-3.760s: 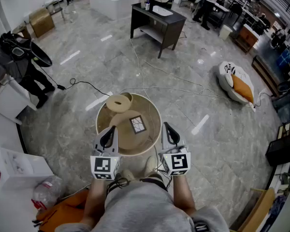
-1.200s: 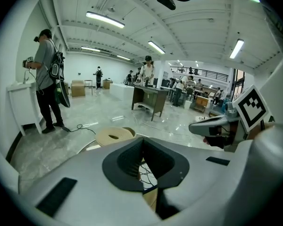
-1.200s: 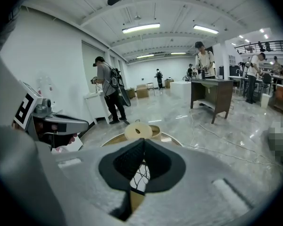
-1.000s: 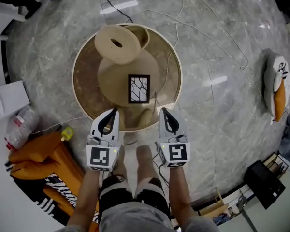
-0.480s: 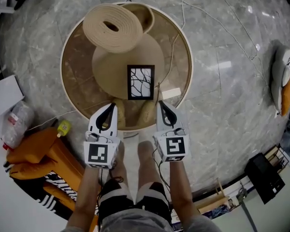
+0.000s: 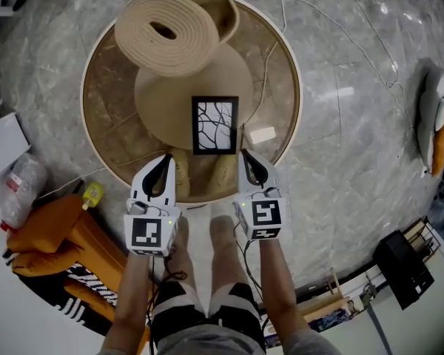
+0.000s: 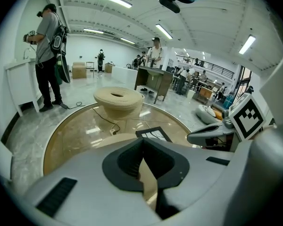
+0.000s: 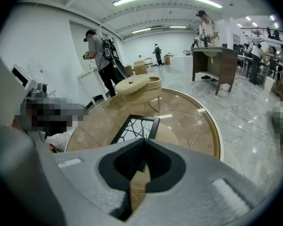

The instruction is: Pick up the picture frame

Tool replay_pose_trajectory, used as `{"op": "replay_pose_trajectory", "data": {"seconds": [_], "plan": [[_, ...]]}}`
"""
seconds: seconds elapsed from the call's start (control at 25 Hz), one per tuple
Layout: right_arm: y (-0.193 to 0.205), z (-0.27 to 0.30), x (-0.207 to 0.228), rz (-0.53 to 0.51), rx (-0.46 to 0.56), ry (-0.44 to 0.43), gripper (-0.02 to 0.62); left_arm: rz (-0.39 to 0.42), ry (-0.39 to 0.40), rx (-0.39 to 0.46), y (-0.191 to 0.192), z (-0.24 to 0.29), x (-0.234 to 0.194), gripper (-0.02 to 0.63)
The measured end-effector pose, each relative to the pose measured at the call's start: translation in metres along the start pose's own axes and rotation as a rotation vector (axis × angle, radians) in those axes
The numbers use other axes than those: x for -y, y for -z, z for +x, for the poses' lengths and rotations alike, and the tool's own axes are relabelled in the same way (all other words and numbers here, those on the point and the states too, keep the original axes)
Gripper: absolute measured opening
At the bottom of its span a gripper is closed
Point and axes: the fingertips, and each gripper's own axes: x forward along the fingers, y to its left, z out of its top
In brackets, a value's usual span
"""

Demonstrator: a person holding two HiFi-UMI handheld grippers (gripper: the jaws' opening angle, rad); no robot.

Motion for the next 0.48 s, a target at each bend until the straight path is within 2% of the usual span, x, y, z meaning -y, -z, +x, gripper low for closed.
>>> {"op": "replay_pose_trajectory", "data": {"seconds": [0.16,0.24,0.48], "plan": [[0.010,0.013,-0.001,0.028,-0.046,-0.002,0.002,0.002,0.007,0.002,0.003,0.001,-0.002,0.018],[0.015,0.023,-0.004,0.051,-0.078,-0.024,0.118,-0.009,0.010,-0.002,0.005,0.002,-0.002,0.018],[0.025,0.042,-0.002,0.078,-0.127,-0.003,0.143,-0.032,0.012,-0.013,0.006,0.002,-0.001,0.018]]}}
